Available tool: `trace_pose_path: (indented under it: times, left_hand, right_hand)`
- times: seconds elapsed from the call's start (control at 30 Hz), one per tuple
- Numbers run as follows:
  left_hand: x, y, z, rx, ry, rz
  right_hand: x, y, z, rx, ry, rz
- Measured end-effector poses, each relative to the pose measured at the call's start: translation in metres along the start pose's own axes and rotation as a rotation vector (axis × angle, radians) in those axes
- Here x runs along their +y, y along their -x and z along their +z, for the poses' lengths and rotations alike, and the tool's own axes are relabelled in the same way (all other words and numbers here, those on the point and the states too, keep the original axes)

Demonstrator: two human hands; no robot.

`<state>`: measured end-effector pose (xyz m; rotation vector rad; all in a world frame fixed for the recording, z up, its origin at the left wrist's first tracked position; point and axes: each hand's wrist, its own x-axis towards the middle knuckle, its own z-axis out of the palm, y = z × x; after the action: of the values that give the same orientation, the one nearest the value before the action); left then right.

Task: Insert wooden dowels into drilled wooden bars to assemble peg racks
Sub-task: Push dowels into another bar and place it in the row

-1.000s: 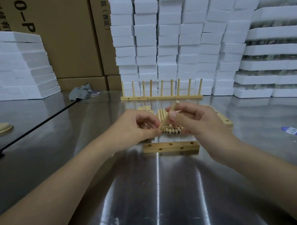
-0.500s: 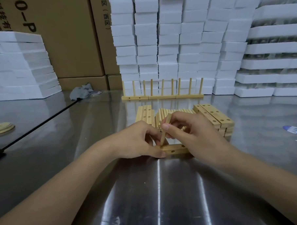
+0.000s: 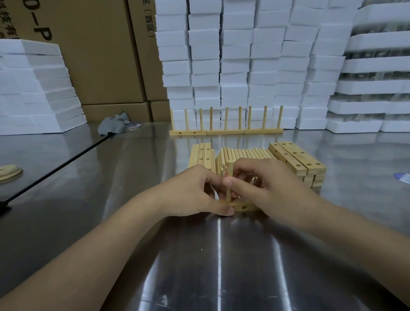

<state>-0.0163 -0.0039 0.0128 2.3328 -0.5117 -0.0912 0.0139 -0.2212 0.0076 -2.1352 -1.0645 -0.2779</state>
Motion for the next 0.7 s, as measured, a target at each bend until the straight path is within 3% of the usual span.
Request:
trace_pose_path:
  times: [0.27, 0.7]
  left_hand:
    - [0.0003, -0.0004, -0.0001, -0.005, 0.022, -0.002]
    - [-0.0028, -0.0022, -0.0015, -0.023, -0.01, -0.002]
  right_hand:
    - [-0.0018, -0.0026, 0.0078, 0.071, 0.031, 0.075]
    - [0.0009, 0.0009, 0.0084, 0.031, -0.002, 0.055]
